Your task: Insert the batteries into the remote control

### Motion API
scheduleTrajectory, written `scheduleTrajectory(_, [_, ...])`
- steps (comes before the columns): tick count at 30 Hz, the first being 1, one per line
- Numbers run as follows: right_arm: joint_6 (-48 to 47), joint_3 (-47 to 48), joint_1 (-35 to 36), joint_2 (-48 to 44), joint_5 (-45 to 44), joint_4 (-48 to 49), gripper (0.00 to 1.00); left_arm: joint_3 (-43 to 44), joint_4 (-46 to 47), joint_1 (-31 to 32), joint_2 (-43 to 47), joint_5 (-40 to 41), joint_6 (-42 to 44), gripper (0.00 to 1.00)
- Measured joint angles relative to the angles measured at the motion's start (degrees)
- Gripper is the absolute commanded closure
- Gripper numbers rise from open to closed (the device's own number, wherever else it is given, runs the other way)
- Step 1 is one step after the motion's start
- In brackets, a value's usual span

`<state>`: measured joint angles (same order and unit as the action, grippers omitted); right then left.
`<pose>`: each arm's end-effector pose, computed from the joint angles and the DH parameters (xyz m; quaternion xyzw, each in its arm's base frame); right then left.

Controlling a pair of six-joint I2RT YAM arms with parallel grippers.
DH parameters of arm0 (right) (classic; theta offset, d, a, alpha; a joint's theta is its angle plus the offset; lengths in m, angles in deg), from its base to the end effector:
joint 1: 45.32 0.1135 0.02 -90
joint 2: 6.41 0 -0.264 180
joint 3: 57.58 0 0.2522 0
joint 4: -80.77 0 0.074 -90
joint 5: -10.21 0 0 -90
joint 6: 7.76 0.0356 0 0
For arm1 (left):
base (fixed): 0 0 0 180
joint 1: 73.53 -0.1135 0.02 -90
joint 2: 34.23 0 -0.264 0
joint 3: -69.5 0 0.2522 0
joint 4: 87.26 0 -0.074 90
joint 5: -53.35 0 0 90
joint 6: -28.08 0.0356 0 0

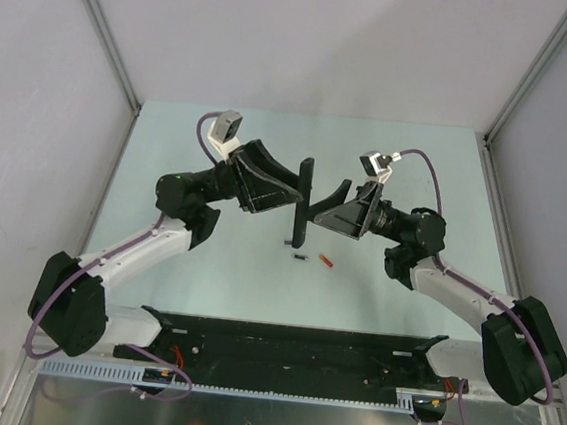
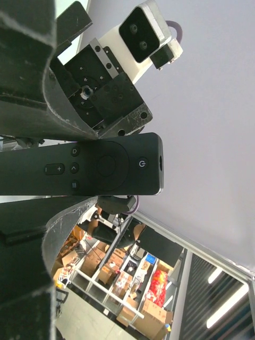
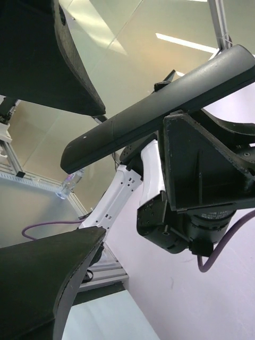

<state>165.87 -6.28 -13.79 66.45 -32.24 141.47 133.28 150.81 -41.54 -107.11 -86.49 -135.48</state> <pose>0.2017 0.1546 0.3350 -0.1545 0.5129 0.7905 0.2970 0.2018 -0.1581 0.3991 0.2562 0.4372 -0.7657 0.3963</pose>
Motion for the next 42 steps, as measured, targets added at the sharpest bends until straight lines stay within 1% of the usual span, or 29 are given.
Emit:
scheduleTrajectory(6, [-1.79,0.42,0.79,-0.04,-0.04,0.00,0.12,1.09,1.77,2.19,-3.08,0.46,-1.40,0.91])
scheduleTrajectory(12, [-3.04,0.57,1.68,-0.68,-0.07,0.44,0.23,3.72,2.67,4.04,-5.55,1.09,-2.05,0.91])
scheduleTrajectory(15, [-3.50,0.63,2.05,-1.33,-0.04,0.57,0.24,4.24,2.82,4.50,-6.08,1.64,-2.49,0.92])
scheduleTrajectory(18, [-3.89,0.63,2.49,-1.99,-0.04,0.59,0.24,4.50,3.10,4.76,-6.62,1.97,-2.69,0.94])
scheduleTrajectory(20, [-4.02,0.63,2.73,-2.40,-0.04,0.57,0.24,4.52,3.10,4.94,-7.02,2.34,-2.97,0.98])
scheduleTrajectory(22, [-4.20,0.63,3.04,-2.95,-0.07,0.52,0.29,4.52,3.08,5.09,-7.37,2.78,-3.04,1.00])
scheduleTrajectory(24, [-4.28,0.63,3.30,-3.63,-0.07,0.52,0.37,4.52,3.08,5.14,-7.58,3.19,-3.04,1.00])
scheduleTrajectory(26, [-4.39,0.63,3.52,-4.28,-0.07,0.59,0.43,4.50,3.08,5.16,-7.65,3.43,-3.06,1.00])
scheduleTrajectory(27, [-4.35,0.63,3.58,-4.55,-0.07,0.63,0.49,4.44,3.08,5.16,-7.65,3.63,-3.08,1.00])
scheduleTrajectory(29, [-4.46,0.63,3.67,-4.81,-0.07,0.61,0.54,4.39,3.15,5.22,-7.65,4.00,-3.52,1.00])
scheduleTrajectory(30, [-4.42,0.63,3.65,-4.81,-0.09,0.48,0.59,4.37,3.32,5.29,-7.65,4.26,-3.91,1.00])
scheduleTrajectory(34, [-4.39,0.66,3.78,-4.96,-0.02,0.72,0.72,4.28,3.61,5.29,-7.65,4.68,-5.33,0.99])
scheduleTrajectory(35, [-4.55,0.66,3.78,-5.01,-0.07,0.76,0.74,4.28,3.67,5.33,-7.65,4.70,-5.57,0.98])
scheduleTrajectory(36, [-4.57,0.66,3.80,-5.05,-0.02,0.79,0.80,4.26,3.72,5.35,-7.65,4.70,-5.77,0.93])
scheduleTrajectory(37, [-4.57,0.66,3.89,-5.05,0.04,0.79,0.82,4.15,3.76,5.35,-7.65,4.72,-6.01,0.89])
scheduleTrajectory(38, [-4.57,0.66,3.96,-5.05,0.09,0.79,0.88,4.09,3.87,5.38,-7.65,4.72,-6.10,0.86])
scheduleTrajectory(40, [-4.57,0.66,4.00,-5.05,0.17,0.79,0.94,3.93,3.98,5.40,-7.65,4.72,-6.45,0.72])
scheduleTrajectory(41, [-4.57,0.66,4.00,-5.07,0.33,0.79,1.00,3.80,4.07,5.40,-7.65,4.72,-6.60,0.55])
scheduleTrajectory(42, [-4.57,0.66,4.00,-5.11,0.48,0.72,1.00,3.63,4.22,5.38,-7.65,4.74,-6.80,0.50])
